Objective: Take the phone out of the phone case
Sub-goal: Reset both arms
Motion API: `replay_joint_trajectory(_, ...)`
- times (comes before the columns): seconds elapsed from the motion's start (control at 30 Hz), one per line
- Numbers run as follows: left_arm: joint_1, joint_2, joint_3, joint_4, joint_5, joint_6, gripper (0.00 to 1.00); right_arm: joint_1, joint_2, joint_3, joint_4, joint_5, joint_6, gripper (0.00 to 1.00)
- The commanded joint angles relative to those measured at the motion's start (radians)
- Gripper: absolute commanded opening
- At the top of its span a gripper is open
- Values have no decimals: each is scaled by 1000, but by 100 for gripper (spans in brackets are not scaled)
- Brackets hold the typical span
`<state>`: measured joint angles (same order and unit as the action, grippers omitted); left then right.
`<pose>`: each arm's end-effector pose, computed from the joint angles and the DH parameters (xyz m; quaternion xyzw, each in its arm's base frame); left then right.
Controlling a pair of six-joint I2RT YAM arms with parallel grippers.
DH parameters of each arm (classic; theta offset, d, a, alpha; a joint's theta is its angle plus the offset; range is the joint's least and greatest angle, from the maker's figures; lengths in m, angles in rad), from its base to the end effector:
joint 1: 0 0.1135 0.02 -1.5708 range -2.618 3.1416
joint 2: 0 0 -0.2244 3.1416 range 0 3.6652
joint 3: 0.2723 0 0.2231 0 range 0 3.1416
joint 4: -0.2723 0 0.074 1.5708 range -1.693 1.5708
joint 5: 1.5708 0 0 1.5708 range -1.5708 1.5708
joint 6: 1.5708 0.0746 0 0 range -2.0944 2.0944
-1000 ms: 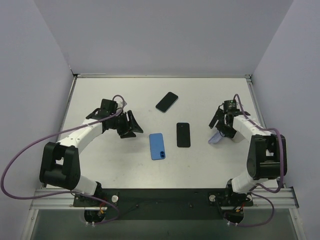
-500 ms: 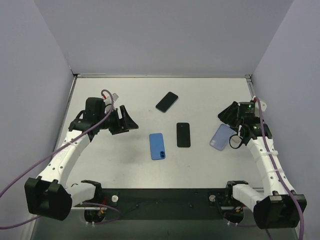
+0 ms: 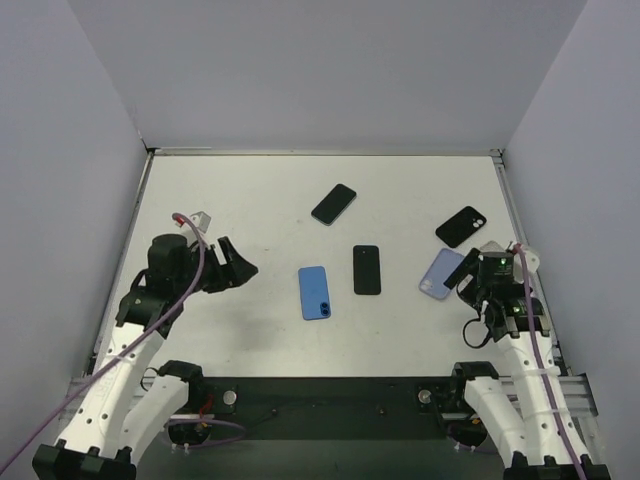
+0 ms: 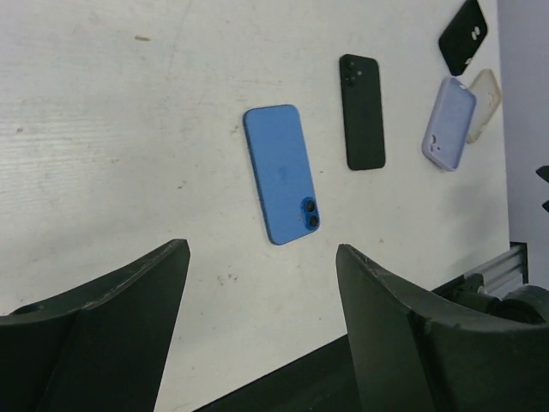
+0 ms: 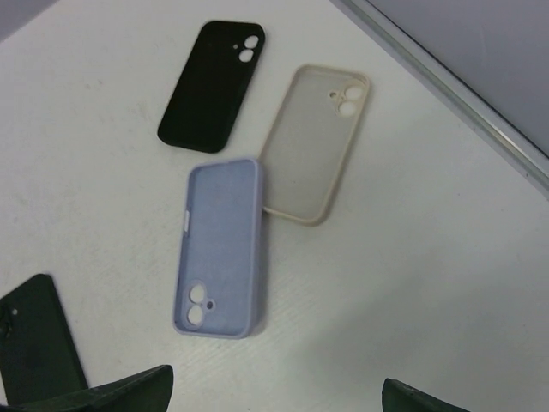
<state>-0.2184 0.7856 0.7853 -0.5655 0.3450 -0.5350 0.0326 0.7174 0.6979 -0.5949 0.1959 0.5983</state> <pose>0.1878 -0.0675 0.2548 -0.0545 0.8656 -0.3144 0.3859 0.1876 -0.0084 0.2320 0.2898 0.8359 0.0595 0.4623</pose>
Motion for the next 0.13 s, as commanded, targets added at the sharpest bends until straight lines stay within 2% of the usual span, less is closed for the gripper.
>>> replay_joint_trajectory(0.0,7,-60,-93,90,-104,-71,80,4,-18,-57,-49,36,31,98)
replay_joint_trajectory(0.1,7,-82,-116,111,-133,-85,80,4,-3,-37,-51,52,38,97)
